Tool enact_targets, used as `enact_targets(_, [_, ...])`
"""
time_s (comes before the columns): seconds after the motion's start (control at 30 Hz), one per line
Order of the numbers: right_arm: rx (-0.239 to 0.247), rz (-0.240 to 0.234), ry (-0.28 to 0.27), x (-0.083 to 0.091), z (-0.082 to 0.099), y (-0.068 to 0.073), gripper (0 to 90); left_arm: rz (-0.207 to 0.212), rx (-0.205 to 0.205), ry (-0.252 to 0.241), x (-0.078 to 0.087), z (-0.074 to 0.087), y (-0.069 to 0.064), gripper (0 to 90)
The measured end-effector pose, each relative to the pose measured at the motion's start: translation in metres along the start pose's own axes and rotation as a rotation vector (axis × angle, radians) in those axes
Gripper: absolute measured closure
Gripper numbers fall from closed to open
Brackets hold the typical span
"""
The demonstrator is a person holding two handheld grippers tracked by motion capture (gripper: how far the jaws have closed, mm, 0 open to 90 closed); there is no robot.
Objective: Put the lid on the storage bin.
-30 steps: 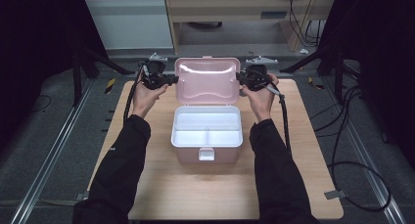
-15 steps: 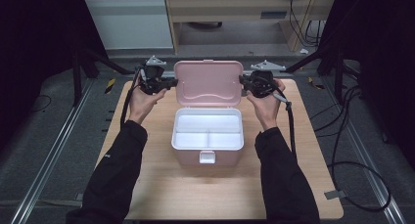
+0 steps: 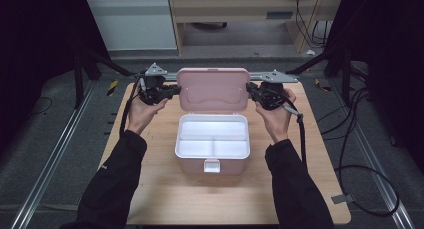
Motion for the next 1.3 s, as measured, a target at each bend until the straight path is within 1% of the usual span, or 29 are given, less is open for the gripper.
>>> enact_targets(0.1, [0.006,0.001,-0.001,0.002,0.0,0.001,85.4,-0.017,-0.016,0.02,-0.001,-0.001,0.0,81.3])
enact_targets(0.2, [-0.009,-0.006,-0.007,-0.001,0.0,0.0,85.8,-0.035,-0.037,0.028,-0.003,-0.004,0.002,79.6])
enact_targets(0.27, [-0.005,-0.009,-0.008,-0.001,0.0,0.0,85.7,-0.029,-0.04,0.022,-0.005,-0.006,0.004,77.6])
enact_targets(0.3, [-0.004,-0.012,-0.009,-0.001,0.0,0.0,85.7,-0.024,-0.034,0.021,-0.006,-0.007,0.005,77.0])
enact_targets(0.37, [-0.003,-0.017,-0.01,-0.001,-0.001,0.0,85.6,-0.021,-0.04,0.031,-0.008,-0.008,0.005,76.6])
enact_targets(0.43, [-0.002,-0.015,-0.009,0.0,-0.001,0.0,85.4,-0.023,-0.049,0.037,-0.009,-0.008,0.003,77.1])
enact_targets(0.47, [-0.001,-0.017,-0.006,0.0,0.0,0.0,85.3,-0.031,-0.056,0.04,-0.009,-0.009,0.002,77.6])
enact_targets(0.5, [-0.002,-0.018,-0.005,0.001,0.0,0.0,85.0,-0.03,-0.058,0.041,-0.008,-0.009,0.001,77.8])
enact_targets(0.57, [0.006,-0.018,0.001,0.003,0.0,0.001,84.1,-0.015,-0.056,0.037,-0.005,-0.009,-0.001,78.4])
enact_targets(0.6, [0.003,-0.02,-0.003,0.004,-0.001,0.001,82.2,-0.012,-0.057,0.034,-0.004,-0.009,-0.001,78.6])
enact_targets(0.7, [0.0,-0.021,-0.01,0.003,-0.003,0.002,79.4,-0.017,-0.067,0.022,-0.002,-0.008,-0.004,78.7])
enact_targets(0.83, [0.016,-0.016,-0.003,0.003,-0.005,0.005,82.0,-0.011,-0.074,0.011,0.003,-0.004,-0.008,78.9])
enact_targets(0.93, [0.015,-0.028,-0.001,0.008,-0.003,0.008,82.2,-0.008,-0.088,0.011,0.01,-0.001,-0.013,78.5])
enact_targets(1.03, [0.021,-0.039,-0.003,0.014,-0.001,0.012,81.7,-0.017,-0.12,0.019,0.016,0.003,-0.019,78.3])
enact_targets(1.17, [0.054,-0.05,0.01,0.027,0.004,0.019,80.4,-0.031,-0.154,0.028,0.022,0.007,-0.027,77.9])
enact_targets(1.2, [0.058,-0.055,0.01,0.03,0.006,0.021,80.1,-0.029,-0.162,0.026,0.024,0.009,-0.029,77.6])
enact_targets(1.23, [0.064,-0.059,0.008,0.033,0.008,0.022,79.7,-0.034,-0.176,0.022,0.027,0.01,-0.031,77.1])
enact_targets(1.3, [0.066,-0.075,0.004,0.039,0.013,0.025,78.5,-0.027,-0.184,0.025,0.03,0.015,-0.035,75.6])
Point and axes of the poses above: each handheld gripper's, and its own axes: x roughly backward along the jaws, z roughly out of its underside, y roughly to its left, the point moved 8 cm from there along -x, roughly forward along the jaws, and after that the axes turned 2 degrees about -x, right-handed, at the moved point
